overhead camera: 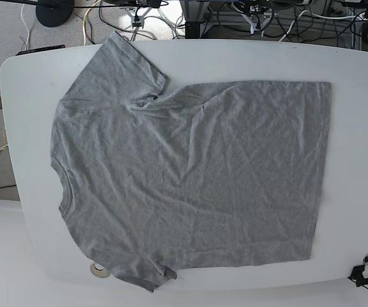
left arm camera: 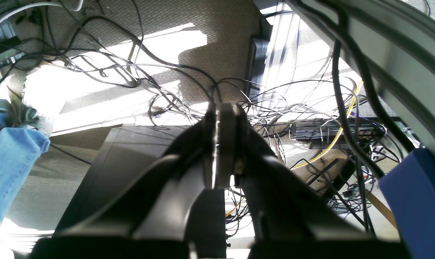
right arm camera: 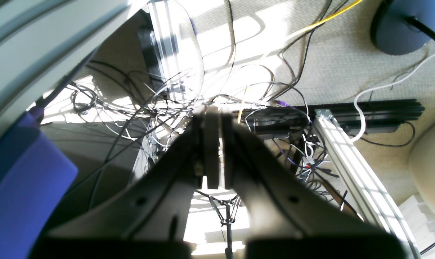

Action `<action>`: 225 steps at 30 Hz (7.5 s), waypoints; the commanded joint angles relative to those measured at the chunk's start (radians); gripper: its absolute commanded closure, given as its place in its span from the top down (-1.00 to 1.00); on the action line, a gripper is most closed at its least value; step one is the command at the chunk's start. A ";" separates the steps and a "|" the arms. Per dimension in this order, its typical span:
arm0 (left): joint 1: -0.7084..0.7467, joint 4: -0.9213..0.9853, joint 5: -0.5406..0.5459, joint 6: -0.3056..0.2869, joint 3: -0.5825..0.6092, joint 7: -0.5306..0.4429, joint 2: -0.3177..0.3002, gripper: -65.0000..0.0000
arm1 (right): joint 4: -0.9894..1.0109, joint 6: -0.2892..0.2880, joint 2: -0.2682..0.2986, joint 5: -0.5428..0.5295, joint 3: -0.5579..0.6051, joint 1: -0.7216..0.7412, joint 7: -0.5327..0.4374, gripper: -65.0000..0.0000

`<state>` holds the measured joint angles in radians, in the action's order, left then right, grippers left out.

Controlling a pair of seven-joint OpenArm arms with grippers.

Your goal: Fold the T-shirt properly

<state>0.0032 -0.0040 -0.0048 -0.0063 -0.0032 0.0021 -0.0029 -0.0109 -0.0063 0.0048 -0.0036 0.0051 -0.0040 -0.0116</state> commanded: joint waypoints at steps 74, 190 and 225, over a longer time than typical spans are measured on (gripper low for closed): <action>0.034 -0.052 -0.028 -0.014 0.016 0.015 -0.026 -1.00 | -0.159 -0.028 0.016 0.000 -0.011 -0.051 0.007 -0.99; 1.016 -1.902 0.091 -0.011 -0.102 0.203 -0.273 -0.21 | -1.989 -0.042 0.030 -0.002 -0.011 -1.062 0.114 0.15; 0.719 -1.902 0.458 -0.100 -0.222 0.209 -0.308 -0.21 | -1.997 -0.162 0.073 -0.712 -0.362 -0.827 0.391 0.15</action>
<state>0.7151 -1.8908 0.4461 -0.0921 -0.2203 0.2363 -0.3031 -1.9888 -0.1467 0.0669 -0.6582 -0.3332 -0.8246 0.3660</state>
